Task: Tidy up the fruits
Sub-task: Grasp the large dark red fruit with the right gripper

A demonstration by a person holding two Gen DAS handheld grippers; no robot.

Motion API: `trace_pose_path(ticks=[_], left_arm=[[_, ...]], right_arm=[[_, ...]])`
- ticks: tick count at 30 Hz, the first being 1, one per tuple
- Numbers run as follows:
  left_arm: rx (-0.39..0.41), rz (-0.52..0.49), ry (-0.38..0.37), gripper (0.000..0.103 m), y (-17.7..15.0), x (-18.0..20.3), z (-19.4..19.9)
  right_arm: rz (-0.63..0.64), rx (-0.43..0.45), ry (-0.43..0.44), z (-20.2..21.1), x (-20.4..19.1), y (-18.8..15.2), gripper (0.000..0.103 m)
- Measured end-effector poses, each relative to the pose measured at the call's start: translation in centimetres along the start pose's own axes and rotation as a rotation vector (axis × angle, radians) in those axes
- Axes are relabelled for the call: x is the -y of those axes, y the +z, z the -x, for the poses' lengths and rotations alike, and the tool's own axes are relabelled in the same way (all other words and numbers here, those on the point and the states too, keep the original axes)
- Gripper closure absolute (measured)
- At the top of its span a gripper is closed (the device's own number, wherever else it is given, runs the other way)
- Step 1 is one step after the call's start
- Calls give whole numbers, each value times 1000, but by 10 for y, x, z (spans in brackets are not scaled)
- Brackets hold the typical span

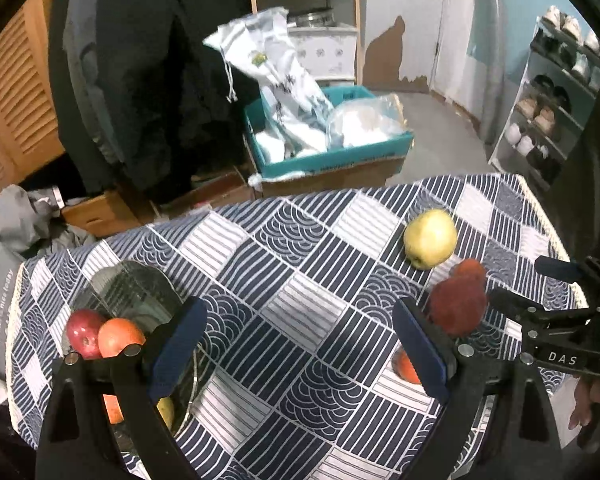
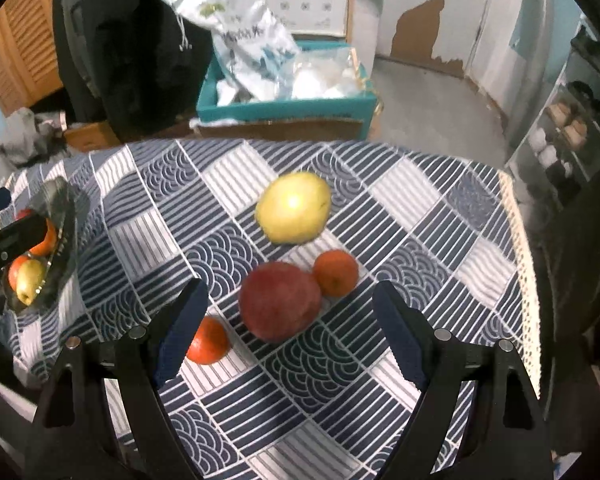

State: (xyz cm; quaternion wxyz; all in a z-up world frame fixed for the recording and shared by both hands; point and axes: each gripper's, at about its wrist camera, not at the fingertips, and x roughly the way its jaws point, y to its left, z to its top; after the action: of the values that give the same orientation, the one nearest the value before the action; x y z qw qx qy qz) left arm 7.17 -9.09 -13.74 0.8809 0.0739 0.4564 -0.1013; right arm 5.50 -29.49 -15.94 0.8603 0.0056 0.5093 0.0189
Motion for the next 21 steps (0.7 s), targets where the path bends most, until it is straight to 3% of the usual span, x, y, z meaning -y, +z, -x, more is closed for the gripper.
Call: trace_pose_path(ticks=[21], left_arm=[[-124, -20, 10, 8, -22, 8, -73]], right_arm=[[-56, -157, 38, -79, 1, -10, 19]])
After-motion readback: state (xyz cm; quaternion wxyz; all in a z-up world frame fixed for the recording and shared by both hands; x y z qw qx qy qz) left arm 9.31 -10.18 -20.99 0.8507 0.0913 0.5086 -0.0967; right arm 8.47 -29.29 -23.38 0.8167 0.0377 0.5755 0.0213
